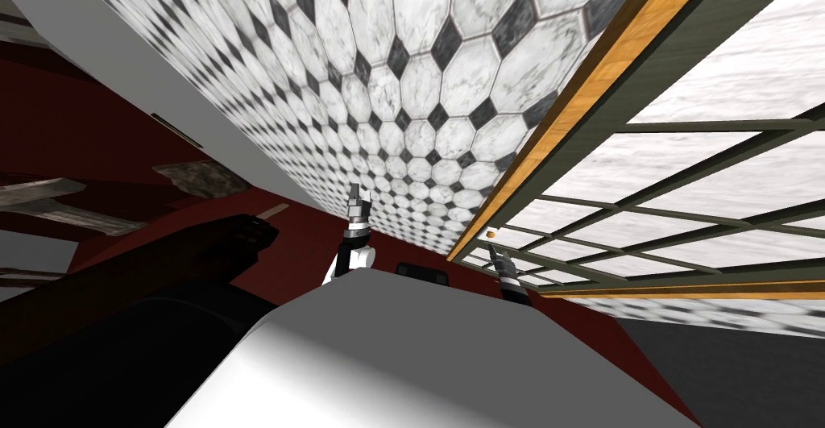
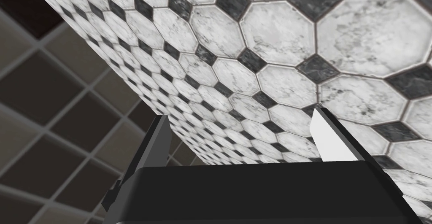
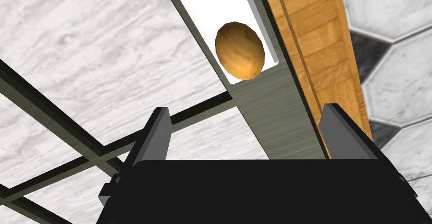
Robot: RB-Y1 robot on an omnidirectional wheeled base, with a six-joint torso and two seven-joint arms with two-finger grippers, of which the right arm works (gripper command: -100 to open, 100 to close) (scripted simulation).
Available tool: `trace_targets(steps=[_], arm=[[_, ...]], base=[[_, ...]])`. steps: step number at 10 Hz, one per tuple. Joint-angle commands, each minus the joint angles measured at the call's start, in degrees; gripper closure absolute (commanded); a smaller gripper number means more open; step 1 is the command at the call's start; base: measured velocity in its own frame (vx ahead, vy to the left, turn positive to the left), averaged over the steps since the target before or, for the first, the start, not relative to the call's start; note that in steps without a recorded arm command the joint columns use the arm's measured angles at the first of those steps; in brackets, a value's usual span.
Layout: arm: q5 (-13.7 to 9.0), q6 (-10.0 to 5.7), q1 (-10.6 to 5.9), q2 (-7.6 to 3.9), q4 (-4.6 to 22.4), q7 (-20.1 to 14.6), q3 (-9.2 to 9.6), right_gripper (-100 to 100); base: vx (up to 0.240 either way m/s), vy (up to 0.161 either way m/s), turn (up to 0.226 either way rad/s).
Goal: Pull the door open
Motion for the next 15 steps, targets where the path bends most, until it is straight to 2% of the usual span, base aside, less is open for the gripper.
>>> trace_targets(steps=[1,2,4,11,14,15], arm=[[0.63,-0.52,0.78,-0.31,-0.23,2.86,-0.32,-100],[0.63,-0.52,0.78,-0.31,-0.23,3.29,-0.32,-100],[1.66,-1.6,1.78,-0.91,-0.04,7.05,-0.87,-100],[3.75,-3.8,3.83,-2.15,0.36,16.98,-1.99,-100],[4.6,-4.67,4.65,-2.64,0.54,20.1,-2.44,-100],[4.41,-4.46,4.38,-2.48,0.61,19.38,-2.34,-100]], base=[[0.005,0.039,-0.035],[0.003,0.028,-0.02],[-0.003,0.037,-0.043],[0.001,0.034,-0.028],[-0.002,0.033,-0.027],[-0.001,0.014,-0.006]])
